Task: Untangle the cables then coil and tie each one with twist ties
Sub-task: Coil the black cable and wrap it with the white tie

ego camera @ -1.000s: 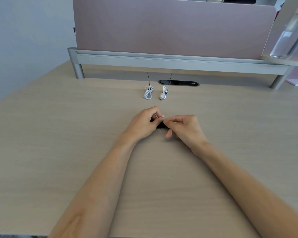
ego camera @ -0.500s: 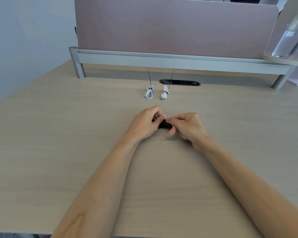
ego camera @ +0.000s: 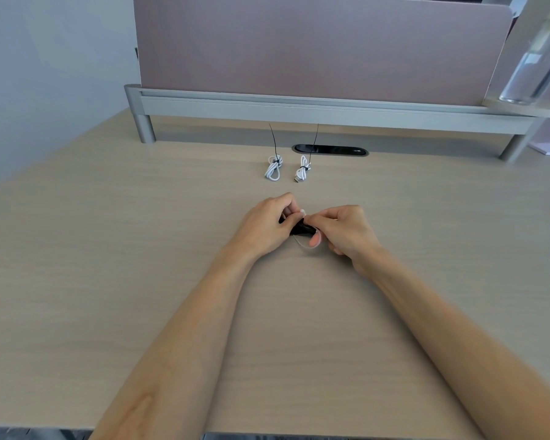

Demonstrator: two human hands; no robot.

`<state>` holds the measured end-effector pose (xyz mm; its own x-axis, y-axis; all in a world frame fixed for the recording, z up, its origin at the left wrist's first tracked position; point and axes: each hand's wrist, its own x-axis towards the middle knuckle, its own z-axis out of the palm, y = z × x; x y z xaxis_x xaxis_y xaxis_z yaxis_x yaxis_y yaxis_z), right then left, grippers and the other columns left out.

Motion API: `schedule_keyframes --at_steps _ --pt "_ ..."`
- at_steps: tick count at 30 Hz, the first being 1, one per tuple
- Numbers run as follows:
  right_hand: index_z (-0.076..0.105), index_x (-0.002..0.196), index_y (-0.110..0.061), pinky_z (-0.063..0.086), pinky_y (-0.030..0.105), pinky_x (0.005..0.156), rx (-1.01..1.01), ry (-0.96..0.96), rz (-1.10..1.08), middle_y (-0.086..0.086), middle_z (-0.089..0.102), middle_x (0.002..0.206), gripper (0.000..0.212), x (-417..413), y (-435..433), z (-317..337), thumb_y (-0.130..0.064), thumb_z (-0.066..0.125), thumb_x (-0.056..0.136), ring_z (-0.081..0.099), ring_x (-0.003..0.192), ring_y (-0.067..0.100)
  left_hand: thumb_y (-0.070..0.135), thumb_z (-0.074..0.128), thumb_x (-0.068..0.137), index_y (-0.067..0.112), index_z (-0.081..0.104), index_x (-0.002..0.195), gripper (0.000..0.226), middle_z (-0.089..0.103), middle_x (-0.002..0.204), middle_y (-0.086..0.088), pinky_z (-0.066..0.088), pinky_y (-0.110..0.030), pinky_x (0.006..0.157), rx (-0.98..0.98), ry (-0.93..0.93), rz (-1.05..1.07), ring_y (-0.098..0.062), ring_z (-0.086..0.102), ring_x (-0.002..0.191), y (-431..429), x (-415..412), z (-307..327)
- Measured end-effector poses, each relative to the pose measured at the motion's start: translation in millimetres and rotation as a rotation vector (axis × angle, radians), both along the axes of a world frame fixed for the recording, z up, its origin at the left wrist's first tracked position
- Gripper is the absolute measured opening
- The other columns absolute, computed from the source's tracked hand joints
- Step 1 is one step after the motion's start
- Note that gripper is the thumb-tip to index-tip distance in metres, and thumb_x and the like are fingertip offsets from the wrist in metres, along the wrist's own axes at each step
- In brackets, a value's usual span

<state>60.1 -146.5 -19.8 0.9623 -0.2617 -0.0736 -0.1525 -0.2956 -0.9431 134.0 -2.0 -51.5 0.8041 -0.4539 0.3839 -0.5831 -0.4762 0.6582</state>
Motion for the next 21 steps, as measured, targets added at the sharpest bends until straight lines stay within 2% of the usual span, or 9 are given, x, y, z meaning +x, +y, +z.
schedule_keyframes --at_steps 7,21 --pt "0.072 0.086 0.001 0.023 0.017 0.036 -0.018 0.007 0.002 0.002 0.064 0.052 0.023 0.7 0.4 0.2 -0.019 0.061 0.086 0.027 0.037 0.011 0.026 0.06 0.092 0.018 0.059 0.083 0.012 0.066 0.078 0.006 0.051 -0.043 0.072 0.001 0.007 0.01 -0.018 0.061 0.076 0.1 -0.8 0.7" --pt "0.073 0.084 -0.002 0.024 0.018 0.037 -0.022 -0.002 0.016 0.001 0.064 0.052 0.021 0.0 -0.3 0.2 -0.019 0.061 0.086 0.028 0.04 0.012 0.026 0.059 0.092 0.018 0.059 0.084 0.012 0.066 0.08 0.005 0.051 -0.043 0.072 0.01 0.014 0.01 -0.017 0.061 0.076 -0.3 -2.1 0.9"
